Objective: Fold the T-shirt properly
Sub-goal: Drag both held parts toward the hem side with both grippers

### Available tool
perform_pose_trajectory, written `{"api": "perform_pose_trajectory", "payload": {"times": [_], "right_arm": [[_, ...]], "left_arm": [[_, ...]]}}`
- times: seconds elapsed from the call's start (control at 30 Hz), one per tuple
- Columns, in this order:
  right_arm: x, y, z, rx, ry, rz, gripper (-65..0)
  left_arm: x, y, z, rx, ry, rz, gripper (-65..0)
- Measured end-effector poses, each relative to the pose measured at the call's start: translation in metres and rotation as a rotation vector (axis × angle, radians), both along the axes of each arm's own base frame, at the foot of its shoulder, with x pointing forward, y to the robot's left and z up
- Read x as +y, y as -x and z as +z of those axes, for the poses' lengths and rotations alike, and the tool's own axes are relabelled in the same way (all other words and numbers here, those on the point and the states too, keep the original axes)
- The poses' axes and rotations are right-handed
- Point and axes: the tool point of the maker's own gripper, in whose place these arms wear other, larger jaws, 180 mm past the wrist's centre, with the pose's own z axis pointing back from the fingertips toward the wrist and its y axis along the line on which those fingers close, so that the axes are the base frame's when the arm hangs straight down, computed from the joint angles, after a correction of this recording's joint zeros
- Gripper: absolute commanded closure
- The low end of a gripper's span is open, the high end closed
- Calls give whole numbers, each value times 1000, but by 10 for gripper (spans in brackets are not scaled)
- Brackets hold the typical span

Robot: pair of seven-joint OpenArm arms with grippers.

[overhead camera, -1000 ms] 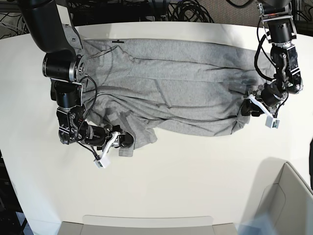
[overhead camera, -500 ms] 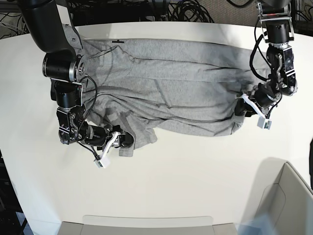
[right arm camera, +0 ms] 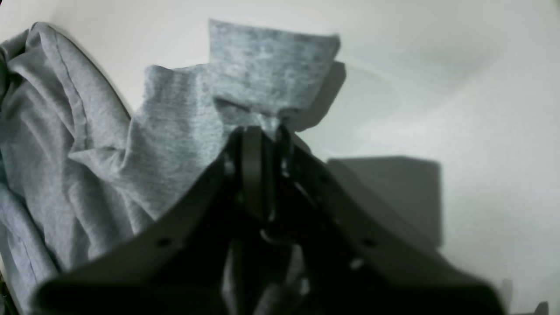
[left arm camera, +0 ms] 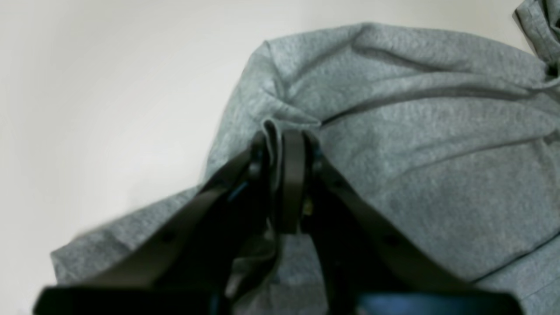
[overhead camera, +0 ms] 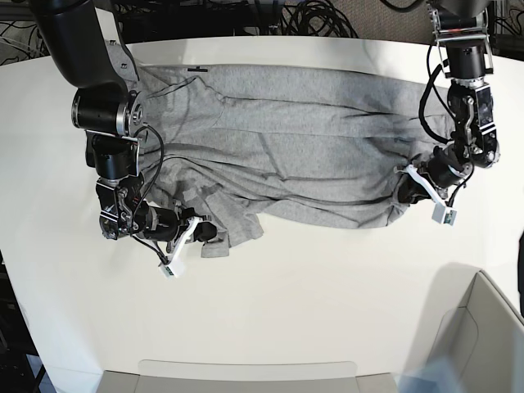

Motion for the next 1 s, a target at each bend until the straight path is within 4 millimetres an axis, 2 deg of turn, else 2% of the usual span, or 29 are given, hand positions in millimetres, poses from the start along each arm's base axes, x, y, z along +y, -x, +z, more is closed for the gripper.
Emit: {"api": "perform_pose_trajectory", "payload": {"times": [0.13, 0.2, 0.27, 0.4, 0.6, 0.67, 0.83, 1.0], "right_arm": [[0, -2, 2, 1, 5, 5, 0], [0, -2, 3, 6, 23, 20, 0], [0, -4, 5, 6, 32, 29, 0], [-2, -10, 11, 2, 63, 48, 0], [-5, -35, 39, -55, 77, 44, 0], [-10, -42, 44, -66, 120, 40, 0], [-22, -63, 51, -125, 164, -59, 0], [-23, -67, 53, -137, 168, -81, 0]], "left_arm": [[0, -1, 1, -3, -1, -1, -18], [1, -8, 7, -16, -6, -2, -18], [3, -19, 19, -52, -5, 2, -18], [24, -38, 46, -117, -16, 51, -18], [42, -56, 72, -174, -35, 73, -18], [47, -62, 72, -169, -23, 90, -18], [62, -70, 54, -114, 27, 163, -18], [75, -84, 62, -177, 71, 221, -18]]}}
